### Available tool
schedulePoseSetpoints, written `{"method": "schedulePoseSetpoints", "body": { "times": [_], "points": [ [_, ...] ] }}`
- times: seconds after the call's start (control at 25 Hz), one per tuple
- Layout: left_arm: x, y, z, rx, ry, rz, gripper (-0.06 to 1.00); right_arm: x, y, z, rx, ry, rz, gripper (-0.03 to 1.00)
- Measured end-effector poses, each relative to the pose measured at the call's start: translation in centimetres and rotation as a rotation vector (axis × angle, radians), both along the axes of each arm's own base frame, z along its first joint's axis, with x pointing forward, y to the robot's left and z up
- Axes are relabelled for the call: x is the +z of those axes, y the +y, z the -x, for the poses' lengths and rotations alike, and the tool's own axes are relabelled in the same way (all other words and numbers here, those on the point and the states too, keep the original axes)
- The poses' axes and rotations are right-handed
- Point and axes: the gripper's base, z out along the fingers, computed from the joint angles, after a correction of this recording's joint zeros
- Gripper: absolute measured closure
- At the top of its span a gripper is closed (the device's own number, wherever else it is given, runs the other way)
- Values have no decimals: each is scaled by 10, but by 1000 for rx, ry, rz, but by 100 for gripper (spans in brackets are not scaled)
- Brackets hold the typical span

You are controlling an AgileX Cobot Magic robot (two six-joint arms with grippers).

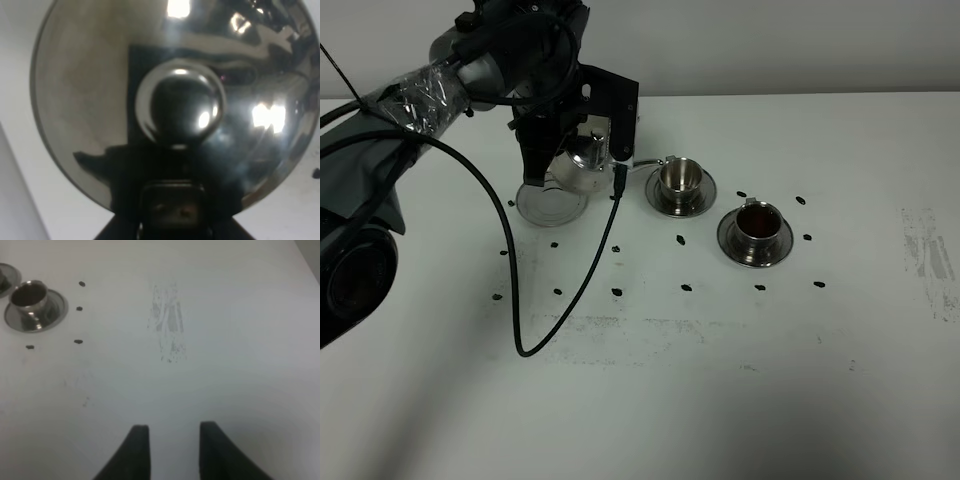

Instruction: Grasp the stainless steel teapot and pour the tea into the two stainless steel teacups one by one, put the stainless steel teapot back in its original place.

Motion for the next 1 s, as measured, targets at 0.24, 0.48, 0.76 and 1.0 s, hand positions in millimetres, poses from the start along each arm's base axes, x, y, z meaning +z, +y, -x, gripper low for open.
{"method": "schedulePoseSetpoints", "body": {
  "times": [0.24,0.48,0.76,1.0],
  "points": [
    [3,-4,-1,-33,-52,-62,78,0,0,0,0,0,0,73],
    [5,-6,-3,-55,-104,-102,78,0,0,0,0,0,0,73],
    [-9,-15,-8,-66,-146,-118,78,0,0,0,0,0,0,73],
    [-10,-26,-14,-83,-196,-138,78,0,0,0,0,0,0,73]
  ]
}}
